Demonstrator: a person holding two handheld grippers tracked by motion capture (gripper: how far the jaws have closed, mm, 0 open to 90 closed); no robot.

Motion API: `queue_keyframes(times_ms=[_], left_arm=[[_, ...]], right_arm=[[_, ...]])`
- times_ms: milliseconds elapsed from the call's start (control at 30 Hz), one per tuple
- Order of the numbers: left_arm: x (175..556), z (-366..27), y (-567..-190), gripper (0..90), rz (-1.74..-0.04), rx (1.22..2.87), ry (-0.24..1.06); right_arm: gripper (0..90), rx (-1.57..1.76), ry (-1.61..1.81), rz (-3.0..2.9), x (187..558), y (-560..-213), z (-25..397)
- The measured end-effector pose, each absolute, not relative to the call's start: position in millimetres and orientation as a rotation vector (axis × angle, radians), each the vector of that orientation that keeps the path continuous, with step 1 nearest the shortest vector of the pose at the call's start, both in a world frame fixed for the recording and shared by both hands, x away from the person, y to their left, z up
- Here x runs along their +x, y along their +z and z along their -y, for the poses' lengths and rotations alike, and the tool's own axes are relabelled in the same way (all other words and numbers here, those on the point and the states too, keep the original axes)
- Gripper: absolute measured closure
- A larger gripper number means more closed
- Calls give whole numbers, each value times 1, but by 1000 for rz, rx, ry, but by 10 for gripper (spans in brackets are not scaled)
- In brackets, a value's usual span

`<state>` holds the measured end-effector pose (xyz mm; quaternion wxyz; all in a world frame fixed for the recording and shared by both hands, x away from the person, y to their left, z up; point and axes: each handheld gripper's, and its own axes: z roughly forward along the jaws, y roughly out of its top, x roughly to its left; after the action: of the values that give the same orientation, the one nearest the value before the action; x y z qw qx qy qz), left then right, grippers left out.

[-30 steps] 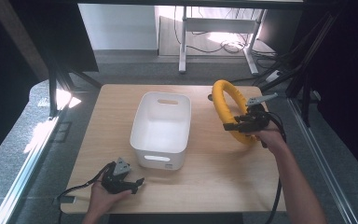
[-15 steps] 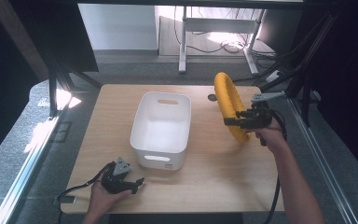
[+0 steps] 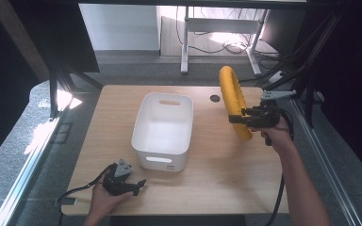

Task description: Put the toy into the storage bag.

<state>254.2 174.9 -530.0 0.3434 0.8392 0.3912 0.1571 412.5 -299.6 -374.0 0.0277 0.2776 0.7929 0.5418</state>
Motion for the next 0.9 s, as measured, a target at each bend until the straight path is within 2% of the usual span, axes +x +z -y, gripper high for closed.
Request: queue_keyframes(times_ms=[900], left_arm=[[254, -175, -530, 201, -1012, 2183, 410]], right_arm=[[516, 757, 1801, -2441, 403, -365, 276]])
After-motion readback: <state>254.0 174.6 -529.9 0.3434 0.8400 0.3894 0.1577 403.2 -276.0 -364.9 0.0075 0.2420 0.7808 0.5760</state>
